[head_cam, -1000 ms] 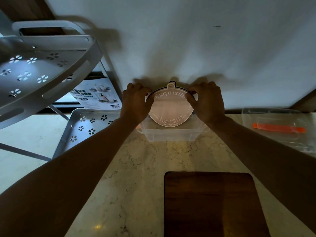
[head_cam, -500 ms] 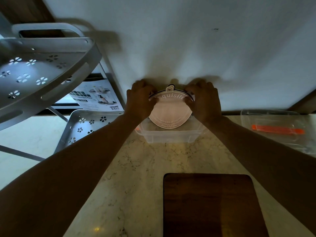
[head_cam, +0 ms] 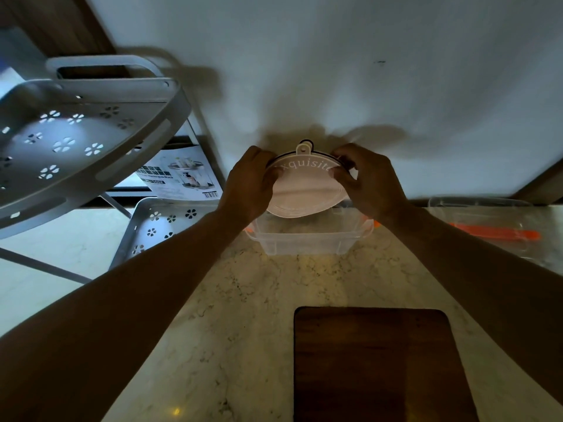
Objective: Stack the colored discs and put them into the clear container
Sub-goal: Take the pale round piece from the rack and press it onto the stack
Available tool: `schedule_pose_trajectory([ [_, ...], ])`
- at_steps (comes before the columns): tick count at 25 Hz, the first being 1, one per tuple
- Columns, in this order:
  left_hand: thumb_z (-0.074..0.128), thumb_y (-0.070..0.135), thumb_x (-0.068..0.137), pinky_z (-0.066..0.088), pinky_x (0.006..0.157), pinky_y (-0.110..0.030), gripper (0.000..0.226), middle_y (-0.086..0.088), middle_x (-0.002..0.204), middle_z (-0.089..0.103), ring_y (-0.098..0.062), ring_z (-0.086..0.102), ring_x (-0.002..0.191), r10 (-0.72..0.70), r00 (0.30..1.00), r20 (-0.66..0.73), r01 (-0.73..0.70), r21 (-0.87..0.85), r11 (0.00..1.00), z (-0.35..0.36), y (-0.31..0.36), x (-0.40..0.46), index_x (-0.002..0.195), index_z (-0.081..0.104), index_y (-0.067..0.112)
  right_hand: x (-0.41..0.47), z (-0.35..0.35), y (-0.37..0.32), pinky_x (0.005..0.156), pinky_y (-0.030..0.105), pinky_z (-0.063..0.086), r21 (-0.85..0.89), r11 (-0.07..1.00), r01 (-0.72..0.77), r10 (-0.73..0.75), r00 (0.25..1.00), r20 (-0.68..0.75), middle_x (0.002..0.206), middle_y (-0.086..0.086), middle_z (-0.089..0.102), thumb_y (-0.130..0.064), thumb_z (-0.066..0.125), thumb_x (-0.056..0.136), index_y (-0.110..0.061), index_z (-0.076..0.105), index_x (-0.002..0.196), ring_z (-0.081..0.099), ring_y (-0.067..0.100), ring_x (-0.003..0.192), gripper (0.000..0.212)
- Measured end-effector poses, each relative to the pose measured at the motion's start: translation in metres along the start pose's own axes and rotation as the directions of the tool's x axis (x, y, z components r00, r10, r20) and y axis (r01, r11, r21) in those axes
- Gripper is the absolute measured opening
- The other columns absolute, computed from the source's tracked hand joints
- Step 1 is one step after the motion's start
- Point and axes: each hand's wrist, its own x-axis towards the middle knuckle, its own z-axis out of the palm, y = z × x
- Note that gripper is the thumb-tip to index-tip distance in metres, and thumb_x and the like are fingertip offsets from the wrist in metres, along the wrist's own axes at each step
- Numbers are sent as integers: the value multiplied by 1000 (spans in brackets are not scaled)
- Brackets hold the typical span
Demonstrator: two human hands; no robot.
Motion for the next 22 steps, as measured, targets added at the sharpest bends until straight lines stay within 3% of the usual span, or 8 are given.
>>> schedule_pose_trajectory([
  [5,54,18,96,41,77,-28,23,-16,104,61,-30,60,91,-10,997,73,5,63,998,12,-7,-8,113,64,5,-11,15,7,76,34,51,-146,989,19,-10,998,68,102,7,74,-28,59,95,-16,65,114,68,28,89,23],
  [14,55,17,95,43,74,-30,18,-14,103,67,-30,63,90,-73,996,52,75,-43,996,14,-7,-6,109,61,8,-8,13,7,72,30,46,-127,990,67,-63,998,28,99,5,74,-30,59,96,-16,64,113,68,26,85,23],
  [18,57,25,95,49,86,-36,30,-13,116,67,-30,64,100,-28,995,97,28,-5,1000,15,-12,-10,122,58,11,-10,14,11,69,33,49,-107,993,50,-45,998,46,94,6,73,-28,60,95,-14,59,107,68,28,83,19],
  [22,74,27,82,46,94,-33,51,-9,121,67,-24,63,105,-39,984,172,39,6,999,13,-13,-10,127,56,15,-10,17,12,65,28,44,-105,993,43,-40,999,31,93,7,73,-26,61,95,-12,58,105,67,28,81,17],
])
